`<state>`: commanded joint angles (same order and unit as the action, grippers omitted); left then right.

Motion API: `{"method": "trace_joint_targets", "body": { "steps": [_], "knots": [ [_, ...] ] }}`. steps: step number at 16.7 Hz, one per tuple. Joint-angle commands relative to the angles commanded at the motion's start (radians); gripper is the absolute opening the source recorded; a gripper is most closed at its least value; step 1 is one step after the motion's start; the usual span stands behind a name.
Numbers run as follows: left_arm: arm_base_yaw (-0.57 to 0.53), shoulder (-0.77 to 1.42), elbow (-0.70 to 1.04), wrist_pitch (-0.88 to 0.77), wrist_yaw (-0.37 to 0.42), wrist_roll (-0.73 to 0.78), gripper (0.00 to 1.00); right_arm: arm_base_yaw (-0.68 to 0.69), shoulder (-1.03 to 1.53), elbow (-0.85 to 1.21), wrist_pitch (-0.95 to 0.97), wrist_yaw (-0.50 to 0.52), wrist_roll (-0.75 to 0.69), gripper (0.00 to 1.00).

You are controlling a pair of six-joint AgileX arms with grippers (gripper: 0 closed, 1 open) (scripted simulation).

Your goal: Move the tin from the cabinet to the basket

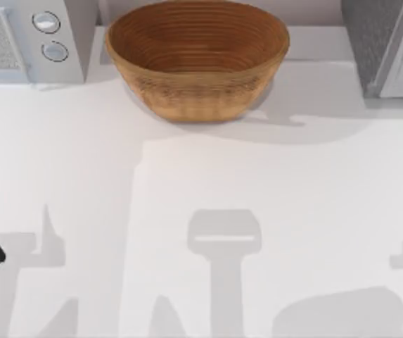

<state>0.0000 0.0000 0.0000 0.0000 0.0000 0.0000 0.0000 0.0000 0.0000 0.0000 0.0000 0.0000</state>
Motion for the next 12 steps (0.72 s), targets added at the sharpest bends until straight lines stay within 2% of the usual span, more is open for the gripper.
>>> {"method": "trace_joint_targets", "body": {
  "steps": [7,12],
  "knots": [
    [0.0,0.0,0.0,0.0,0.0,0.0,1.0,0.017,0.037,0.025,0.008,0.012,0.002,0.0],
    [0.0,0.0,0.0,0.0,0.0,0.0,1.0,0.119,0.299,0.255,0.085,0.11,0.005,0.0]
  ]
}}
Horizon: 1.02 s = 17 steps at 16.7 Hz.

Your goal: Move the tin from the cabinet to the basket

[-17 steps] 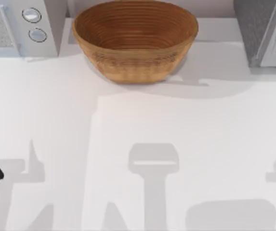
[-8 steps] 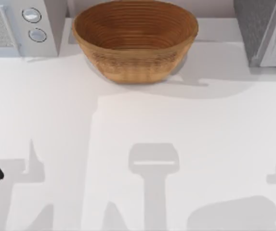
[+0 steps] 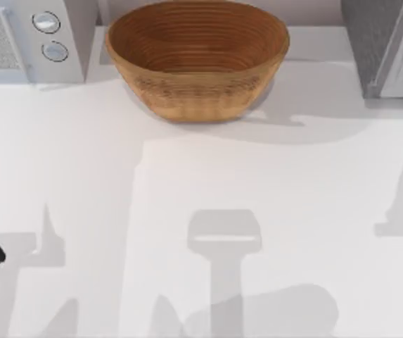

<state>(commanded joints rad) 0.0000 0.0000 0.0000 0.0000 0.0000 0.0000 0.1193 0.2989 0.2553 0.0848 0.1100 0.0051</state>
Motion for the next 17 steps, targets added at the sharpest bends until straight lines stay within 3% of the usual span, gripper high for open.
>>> {"method": "trace_joint_targets", "body": {
  "steps": [17],
  "knots": [
    [0.0,0.0,0.0,0.0,0.0,0.0,1.0,0.531,1.714,1.271,0.387,0.565,0.015,0.0]
  ]
}}
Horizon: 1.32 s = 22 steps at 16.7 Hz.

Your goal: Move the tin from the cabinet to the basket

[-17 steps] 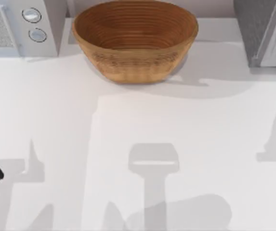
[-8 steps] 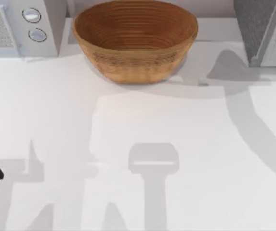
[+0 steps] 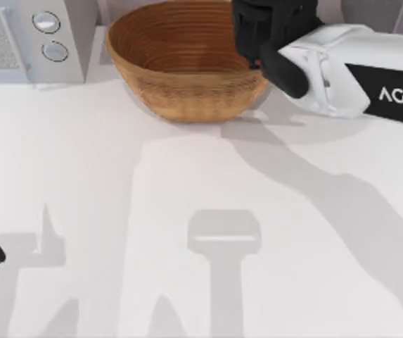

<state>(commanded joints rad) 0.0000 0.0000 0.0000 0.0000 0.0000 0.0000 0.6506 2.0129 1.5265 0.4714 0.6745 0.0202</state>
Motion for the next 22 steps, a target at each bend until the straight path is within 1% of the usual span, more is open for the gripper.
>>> {"method": "trace_joint_targets", "body": {
  "steps": [3,6,12,18,22],
  "knots": [
    [0.0,0.0,0.0,0.0,0.0,0.0,1.0,0.053,0.162,0.123,0.039,0.053,0.002,0.0],
    [0.0,0.0,0.0,0.0,0.0,0.0,1.0,0.076,0.227,0.175,0.056,0.075,0.003,0.0],
    [0.0,0.0,0.0,0.0,0.0,0.0,1.0,0.071,0.234,0.17,0.054,0.071,0.005,0.0],
    [0.0,0.0,0.0,0.0,0.0,0.0,1.0,0.047,0.307,0.269,0.042,0.047,0.002,0.0],
    [0.0,0.0,0.0,0.0,0.0,0.0,1.0,0.046,0.309,0.272,0.042,0.046,0.001,0.0]
  ]
}}
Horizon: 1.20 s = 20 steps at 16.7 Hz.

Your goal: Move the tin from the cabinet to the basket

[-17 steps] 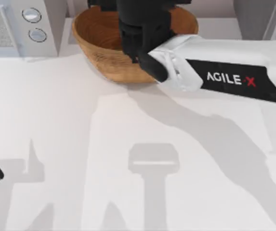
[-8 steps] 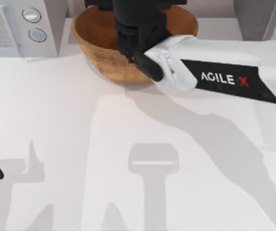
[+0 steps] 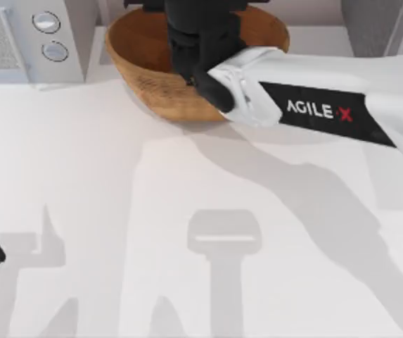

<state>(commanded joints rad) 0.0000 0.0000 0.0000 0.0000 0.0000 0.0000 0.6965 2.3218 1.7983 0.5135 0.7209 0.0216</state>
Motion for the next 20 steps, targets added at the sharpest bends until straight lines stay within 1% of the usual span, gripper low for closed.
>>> {"method": "trace_joint_targets", "body": {
  "steps": [13,14,20],
  "knots": [
    [0.0,0.0,0.0,0.0,0.0,0.0,1.0,0.0,0.0,0.0,0.0,0.0,0.0,0.98],
    [0.0,0.0,0.0,0.0,0.0,0.0,1.0,0.0,0.0,0.0,0.0,0.0,0.0,1.0],
    [0.0,0.0,0.0,0.0,0.0,0.0,1.0,0.0,0.0,0.0,0.0,0.0,0.0,1.0]
  ]
}}
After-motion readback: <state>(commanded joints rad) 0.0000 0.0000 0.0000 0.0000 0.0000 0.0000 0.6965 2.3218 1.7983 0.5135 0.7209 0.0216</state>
